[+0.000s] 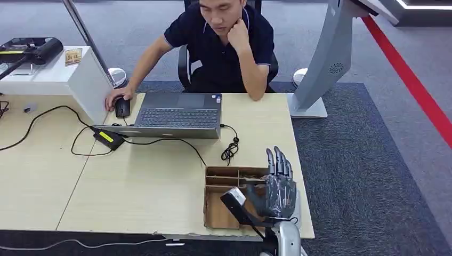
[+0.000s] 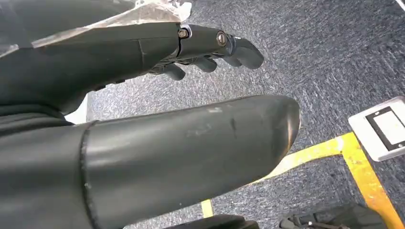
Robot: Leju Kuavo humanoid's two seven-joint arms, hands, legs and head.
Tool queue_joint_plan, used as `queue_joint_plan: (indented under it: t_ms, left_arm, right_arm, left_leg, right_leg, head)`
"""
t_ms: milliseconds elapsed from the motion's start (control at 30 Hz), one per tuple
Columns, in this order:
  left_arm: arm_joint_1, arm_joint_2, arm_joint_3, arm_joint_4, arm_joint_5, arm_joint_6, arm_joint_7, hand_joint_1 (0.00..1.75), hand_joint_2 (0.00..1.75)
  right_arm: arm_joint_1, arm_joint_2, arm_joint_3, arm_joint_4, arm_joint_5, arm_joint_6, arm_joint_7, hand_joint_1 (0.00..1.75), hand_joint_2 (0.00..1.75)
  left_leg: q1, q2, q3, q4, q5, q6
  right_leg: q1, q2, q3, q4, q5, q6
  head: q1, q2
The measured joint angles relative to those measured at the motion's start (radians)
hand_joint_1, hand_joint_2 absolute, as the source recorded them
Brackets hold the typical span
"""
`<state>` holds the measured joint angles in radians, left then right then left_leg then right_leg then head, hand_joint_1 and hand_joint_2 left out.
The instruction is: Pass the card to the sensor for recognition and then transmit it.
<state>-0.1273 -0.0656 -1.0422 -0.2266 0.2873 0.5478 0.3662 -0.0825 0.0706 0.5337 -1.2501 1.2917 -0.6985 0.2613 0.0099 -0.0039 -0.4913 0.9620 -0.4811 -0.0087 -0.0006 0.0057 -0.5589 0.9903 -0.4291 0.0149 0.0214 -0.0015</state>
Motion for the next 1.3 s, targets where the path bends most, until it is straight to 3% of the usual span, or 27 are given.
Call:
queue_joint_plan:
  t_ms: [567,833,1300]
  left_arm:
    - [0.0,0.0,0.0,0.0,0.003,0.003,-0.009,0.0,0.0]
    - [0.0,0.0,0.0,0.0,0.006,0.004,-0.013,0.0,0.0]
    - [0.0,0.0,0.0,0.0,0.006,0.006,-0.013,0.0,0.0]
  right_arm:
    - [-0.001,-0.002,0.009,0.025,-0.026,0.0,0.033,0.24,1.75]
    - [-0.006,-0.003,0.015,0.033,-0.029,0.0,0.035,0.38,1.75]
    - [-0.006,-0.003,0.015,0.033,-0.027,0.0,0.035,0.4,1.75]
  left_leg:
    - [0.0,0.0,0.0,0.0,0.0,0.0]
    - [0.0,0.0,0.0,0.0,0.0,0.0]
    - [0.0,0.0,0.0,0.0,0.0,0.0]
  right_leg:
    - [0.0,0.0,0.0,0.0,0.0,0.0]
    - [0.0,0.0,0.0,0.0,0.0,0.0]
    - [0.0,0.0,0.0,0.0,0.0,0.0]
  head:
    - [0.0,0.0]
    - [0.0,0.0]
    - [0.0,0.0]
